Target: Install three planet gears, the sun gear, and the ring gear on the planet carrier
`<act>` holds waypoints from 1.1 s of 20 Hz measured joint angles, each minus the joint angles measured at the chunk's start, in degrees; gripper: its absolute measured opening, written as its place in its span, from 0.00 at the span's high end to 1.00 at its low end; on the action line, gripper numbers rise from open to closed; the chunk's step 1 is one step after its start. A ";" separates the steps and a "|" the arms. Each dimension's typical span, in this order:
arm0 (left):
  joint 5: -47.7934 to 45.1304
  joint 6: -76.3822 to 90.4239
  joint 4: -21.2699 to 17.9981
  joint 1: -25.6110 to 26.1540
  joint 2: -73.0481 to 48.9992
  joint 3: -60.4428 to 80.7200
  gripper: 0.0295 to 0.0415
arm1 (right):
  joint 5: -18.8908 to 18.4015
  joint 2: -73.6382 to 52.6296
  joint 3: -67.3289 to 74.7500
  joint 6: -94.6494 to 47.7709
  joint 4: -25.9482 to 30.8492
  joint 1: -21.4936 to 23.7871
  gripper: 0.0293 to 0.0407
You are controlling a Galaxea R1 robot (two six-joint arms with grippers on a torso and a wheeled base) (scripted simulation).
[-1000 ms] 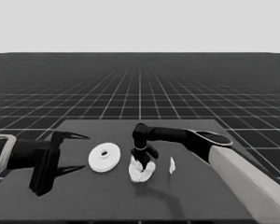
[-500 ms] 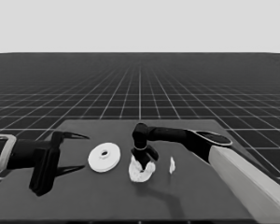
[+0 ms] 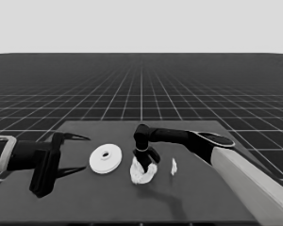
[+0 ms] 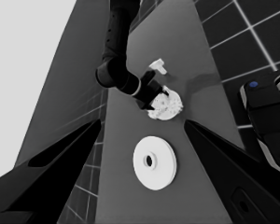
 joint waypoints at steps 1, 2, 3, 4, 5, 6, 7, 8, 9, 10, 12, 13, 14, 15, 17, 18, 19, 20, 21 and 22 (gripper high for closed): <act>0.00 0.00 0.00 0.00 0.00 0.00 0.25 | 0.00 0.00 0.00 0.04 0.00 0.00 0.20; 0.00 0.00 0.00 0.00 0.00 0.00 0.25 | 0.00 0.00 0.00 0.07 0.00 0.00 0.19; 0.00 0.00 0.00 0.00 0.00 0.00 0.25 | 0.00 0.00 0.00 0.08 0.00 0.00 0.19; 0.00 0.00 0.00 0.00 0.00 0.00 0.25 | 0.00 0.00 0.00 0.09 0.00 0.00 0.19; 0.00 0.00 0.00 0.00 0.00 0.00 0.25 | 0.00 0.00 0.00 0.09 0.00 0.00 0.19; 0.00 0.00 0.00 0.00 0.00 0.00 0.25 | 0.00 0.00 0.00 0.09 0.00 0.00 0.19; 0.00 0.00 0.00 0.00 0.00 0.00 0.25 | -1.49 -0.51 2.20 -22.42 2.49 2.80 0.12; 0.00 0.00 0.00 0.00 0.00 0.00 0.25 | -2.06 -0.67 3.23 -36.59 4.07 4.99 0.14; 0.00 0.00 0.00 0.00 0.00 0.00 0.25 | -2.21 -0.77 3.69 -45.04 5.08 6.24 0.17; 0.00 0.00 0.00 0.00 0.00 0.00 0.25 | -2.22 -0.82 3.91 -50.07 5.71 6.96 0.18; 0.00 0.00 0.00 0.00 0.00 0.00 0.25 | -2.19 -0.89 4.07 -54.81 6.34 7.58 0.19; 0.00 0.00 0.00 0.00 0.00 0.00 0.25 | -2.17 -0.91 4.09 -55.86 6.49 7.71 0.19; 0.00 0.00 0.00 0.00 0.00 0.00 0.25 | -2.16 -0.92 4.11 -56.47 6.57 7.78 0.19; 0.00 0.00 0.00 0.00 0.00 0.00 0.25 | -2.15 -0.93 4.12 -56.84 6.62 7.82 0.19; 0.00 0.00 0.00 0.00 0.00 0.00 0.25 | 6.35 -16.78 30.23 -81.08 -5.84 0.71 0.02; 0.00 0.00 0.00 0.00 0.00 0.00 0.25 | 11.33 -40.95 50.19 -96.30 -13.34 -6.06 0.11; 0.00 0.00 0.00 0.00 0.00 0.00 0.25 | 14.21 -55.98 61.90 -105.25 -17.76 -9.69 0.16; 0.00 0.00 0.00 0.00 0.00 0.00 0.25 | 15.95 -64.41 68.93 -110.52 -20.35 -11.66 0.18; 0.00 0.00 0.00 0.00 0.00 0.00 0.25 | 16.99 -69.20 73.09 -113.62 -21.88 -12.74 0.19; 0.00 0.00 0.00 0.00 0.00 0.00 0.25 | 17.60 -71.94 75.53 -115.44 -22.79 -13.35 0.19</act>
